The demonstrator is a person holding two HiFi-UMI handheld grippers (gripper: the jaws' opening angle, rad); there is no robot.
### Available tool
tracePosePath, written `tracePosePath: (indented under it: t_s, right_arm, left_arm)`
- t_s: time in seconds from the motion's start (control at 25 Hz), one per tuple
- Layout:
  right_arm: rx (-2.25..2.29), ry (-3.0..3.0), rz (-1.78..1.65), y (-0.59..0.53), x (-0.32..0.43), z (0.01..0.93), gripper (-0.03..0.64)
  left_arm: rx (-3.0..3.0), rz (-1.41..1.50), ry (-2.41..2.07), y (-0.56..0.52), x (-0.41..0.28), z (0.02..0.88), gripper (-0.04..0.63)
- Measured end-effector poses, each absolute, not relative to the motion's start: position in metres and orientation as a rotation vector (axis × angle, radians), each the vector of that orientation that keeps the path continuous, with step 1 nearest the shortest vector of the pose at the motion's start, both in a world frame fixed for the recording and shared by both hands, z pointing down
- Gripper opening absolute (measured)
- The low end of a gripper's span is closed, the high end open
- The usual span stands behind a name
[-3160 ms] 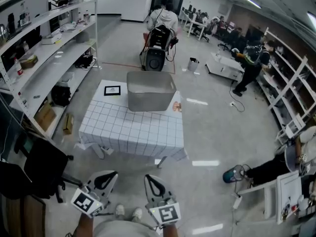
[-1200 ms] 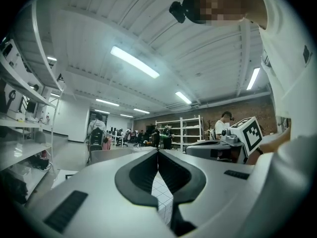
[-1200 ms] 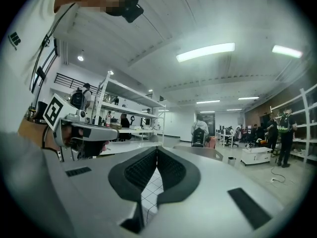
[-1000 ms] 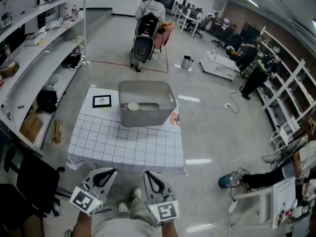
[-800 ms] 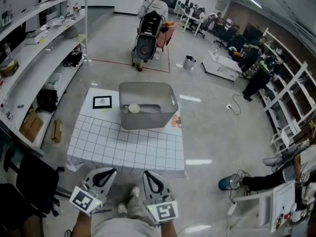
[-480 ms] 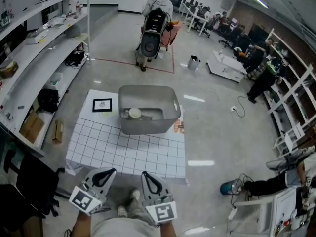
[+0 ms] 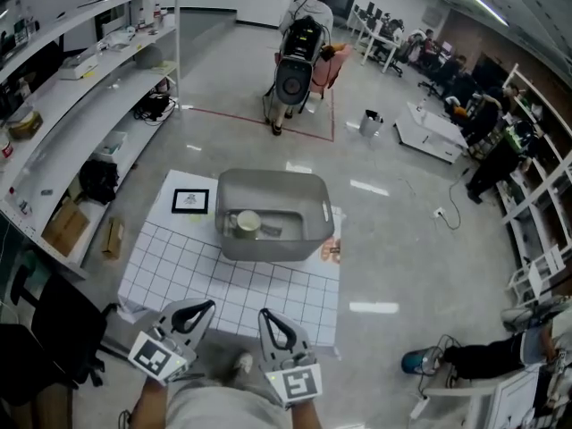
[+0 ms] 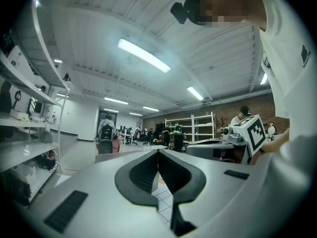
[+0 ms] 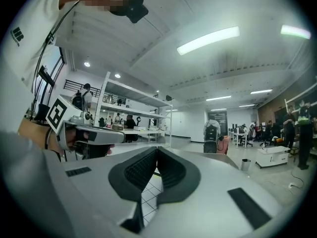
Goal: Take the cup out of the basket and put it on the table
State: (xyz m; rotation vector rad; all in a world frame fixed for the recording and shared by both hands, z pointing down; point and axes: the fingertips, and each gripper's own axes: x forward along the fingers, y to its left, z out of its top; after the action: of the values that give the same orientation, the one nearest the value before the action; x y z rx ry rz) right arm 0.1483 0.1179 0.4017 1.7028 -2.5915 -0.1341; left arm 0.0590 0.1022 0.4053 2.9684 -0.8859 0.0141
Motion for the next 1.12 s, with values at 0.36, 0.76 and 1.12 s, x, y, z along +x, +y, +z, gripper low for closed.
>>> tracePosePath:
  t_s: [0.36, 0.76, 1.12]
  right_arm:
    - [1.675, -2.656, -0.097, 0.085, 0.175, 0.399, 0.009]
    - [1.663, -2.649, -0.068, 0.042, 0.180, 0.404, 0.008]
    - [1.695, -2.591, -0.068, -0.009, 0.171, 0.414, 0.009]
  left_arm:
    - [2.941, 0.049, -0.942, 0.076, 0.082, 0.406, 0.009]
    - [2.930, 0.078, -0.958, 0.032, 0.086, 0.409, 0.009]
    - [2.976, 0.050, -0.883, -0.020, 0.081, 0.415, 0.009]
